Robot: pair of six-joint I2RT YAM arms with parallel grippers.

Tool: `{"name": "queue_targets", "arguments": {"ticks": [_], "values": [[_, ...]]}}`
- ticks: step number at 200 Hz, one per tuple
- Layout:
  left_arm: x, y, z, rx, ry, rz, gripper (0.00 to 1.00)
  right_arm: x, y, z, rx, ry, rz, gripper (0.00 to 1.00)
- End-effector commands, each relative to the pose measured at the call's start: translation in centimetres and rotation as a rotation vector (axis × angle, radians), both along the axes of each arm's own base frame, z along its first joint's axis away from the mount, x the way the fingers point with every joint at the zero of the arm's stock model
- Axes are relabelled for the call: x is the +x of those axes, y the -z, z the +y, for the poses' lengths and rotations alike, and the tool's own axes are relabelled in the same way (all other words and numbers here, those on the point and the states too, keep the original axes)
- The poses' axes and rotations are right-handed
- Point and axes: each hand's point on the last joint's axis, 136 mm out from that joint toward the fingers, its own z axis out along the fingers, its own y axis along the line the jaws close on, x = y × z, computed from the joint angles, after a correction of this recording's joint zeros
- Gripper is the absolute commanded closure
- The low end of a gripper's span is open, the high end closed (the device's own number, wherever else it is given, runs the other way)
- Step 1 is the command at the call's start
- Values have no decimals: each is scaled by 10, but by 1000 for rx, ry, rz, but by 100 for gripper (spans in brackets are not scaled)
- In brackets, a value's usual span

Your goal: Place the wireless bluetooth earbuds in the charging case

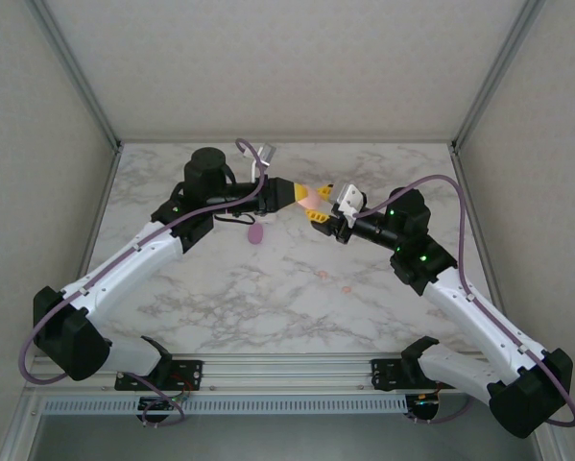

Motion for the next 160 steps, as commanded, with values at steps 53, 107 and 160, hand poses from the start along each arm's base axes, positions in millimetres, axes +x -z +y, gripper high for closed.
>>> {"name": "queue_targets", "arguments": {"ticks": [53, 107, 160], "values": [[-6, -22, 13, 47, -34, -184, 53, -14, -8, 7, 3, -100, 153, 71], [-11, -23, 43, 182, -124, -492, 29, -22, -2, 10, -17, -139, 280, 72], [-33, -14, 69, 280, -129, -998, 21, -29, -5, 11, -22, -188, 329, 72]]}}
